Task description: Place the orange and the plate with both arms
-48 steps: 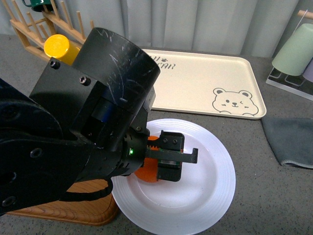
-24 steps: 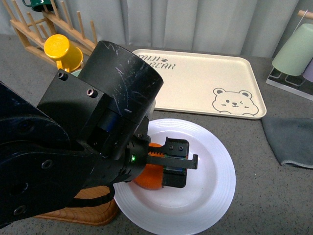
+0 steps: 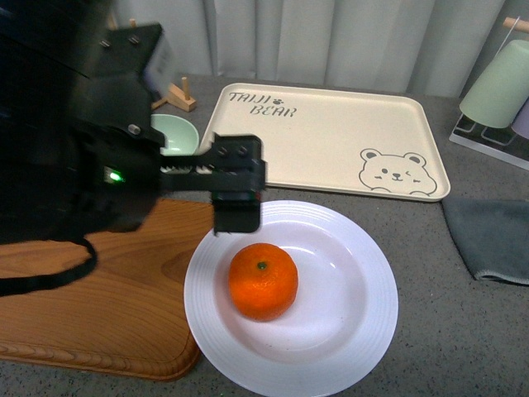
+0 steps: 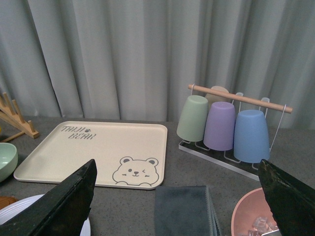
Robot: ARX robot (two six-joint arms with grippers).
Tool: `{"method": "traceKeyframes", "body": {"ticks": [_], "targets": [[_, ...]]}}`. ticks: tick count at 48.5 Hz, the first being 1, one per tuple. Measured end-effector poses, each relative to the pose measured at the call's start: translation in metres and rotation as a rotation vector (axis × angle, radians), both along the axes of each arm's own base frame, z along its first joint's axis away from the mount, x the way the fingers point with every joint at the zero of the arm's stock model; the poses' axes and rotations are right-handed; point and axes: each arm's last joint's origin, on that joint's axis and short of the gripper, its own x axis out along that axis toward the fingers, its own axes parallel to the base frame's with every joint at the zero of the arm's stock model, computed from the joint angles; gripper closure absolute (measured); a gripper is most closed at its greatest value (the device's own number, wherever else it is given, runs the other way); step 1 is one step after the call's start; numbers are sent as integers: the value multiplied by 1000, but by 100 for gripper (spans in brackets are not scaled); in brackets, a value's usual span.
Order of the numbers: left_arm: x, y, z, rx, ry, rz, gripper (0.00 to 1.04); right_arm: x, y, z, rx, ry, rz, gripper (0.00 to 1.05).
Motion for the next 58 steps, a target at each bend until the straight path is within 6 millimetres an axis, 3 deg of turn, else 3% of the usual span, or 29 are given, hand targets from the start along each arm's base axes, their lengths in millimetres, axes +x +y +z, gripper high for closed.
{"method": "traceKeyframes", "body": {"ticks": [7,15,19,26,31,37,52,58], "targets": [[-16,40,21,27,-75,126,6,0,0,0,0,0,0,9],[-58,84,27,41,-98,228,6,0,0,0,0,0,0,9],[-73,94,30,14,-135,252,6,0,0,0,0,0,0,9],[-74,95,34,4,-152,252,6,0,0,0,0,0,0,9],[-82,103,15,52,-450,231,26,0,0,0,0,0,0,9],[-95,114,36,44,-724,226,52,0,0,0,0,2,-1,9],[-117,128,35,73,-724,217,101,0,0,0,0,0,0,9],[-122,133,37,70,-734,204,101,0,0,0,0,0,0,9]]}}
